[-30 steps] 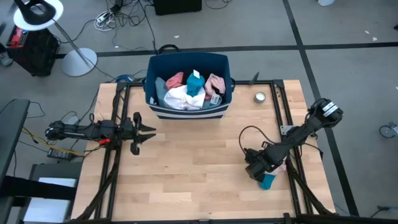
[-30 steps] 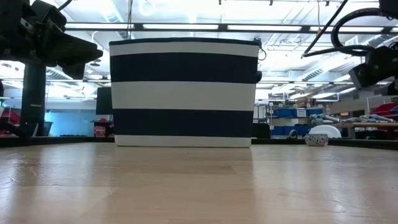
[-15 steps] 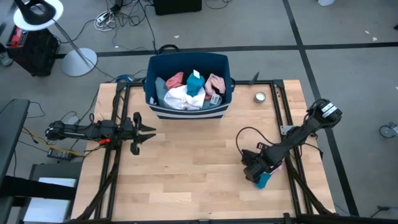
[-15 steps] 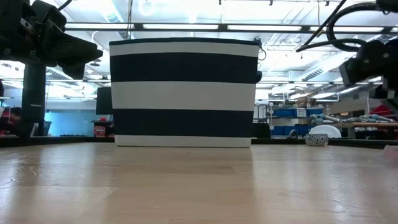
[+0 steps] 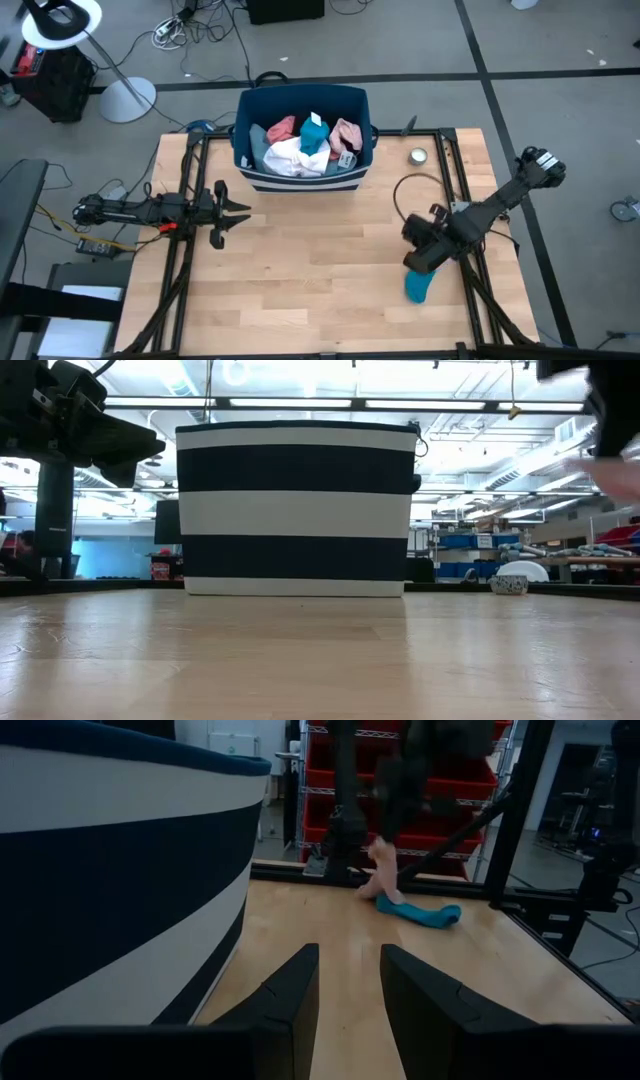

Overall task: Sort clothes
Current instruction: Put the pink sock into the blue bin

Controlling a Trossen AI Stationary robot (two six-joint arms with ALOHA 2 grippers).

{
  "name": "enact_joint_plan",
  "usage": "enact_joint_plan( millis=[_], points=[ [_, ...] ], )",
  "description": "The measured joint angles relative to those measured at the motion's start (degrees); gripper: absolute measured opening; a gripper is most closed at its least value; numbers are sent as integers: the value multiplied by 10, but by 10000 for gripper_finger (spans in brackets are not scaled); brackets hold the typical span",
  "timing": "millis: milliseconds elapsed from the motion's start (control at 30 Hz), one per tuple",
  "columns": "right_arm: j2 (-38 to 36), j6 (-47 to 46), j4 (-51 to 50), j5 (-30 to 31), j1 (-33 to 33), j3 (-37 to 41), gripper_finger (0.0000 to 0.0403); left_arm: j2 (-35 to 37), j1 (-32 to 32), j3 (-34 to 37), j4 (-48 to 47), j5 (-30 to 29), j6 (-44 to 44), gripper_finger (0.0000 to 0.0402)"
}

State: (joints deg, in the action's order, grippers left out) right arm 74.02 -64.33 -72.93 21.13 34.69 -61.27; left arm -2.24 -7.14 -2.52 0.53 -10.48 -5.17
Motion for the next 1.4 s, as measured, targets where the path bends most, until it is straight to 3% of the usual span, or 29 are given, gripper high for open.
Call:
enact_joint_plan(
  millis=[233,500,733,1167,1300,1400],
  points=[
    [-1,38,-118,81,-44,-154,1,0,0,0,0,0,0,115],
    [27,189,-109,137,-140,-303,0,0,0,0,0,0,0,115],
    [78,367,-13,147,-224,-437,0,0,0,0,0,0,0,115],
    [209,642,234,34,-354,-670,0,0,0,0,0,0,0,115],
    [255,688,304,2,-396,-731,0,0,0,0,0,0,0,115],
    [274,695,375,-40,-428,-731,0,0,0,0,0,0,0,115]
  ],
)
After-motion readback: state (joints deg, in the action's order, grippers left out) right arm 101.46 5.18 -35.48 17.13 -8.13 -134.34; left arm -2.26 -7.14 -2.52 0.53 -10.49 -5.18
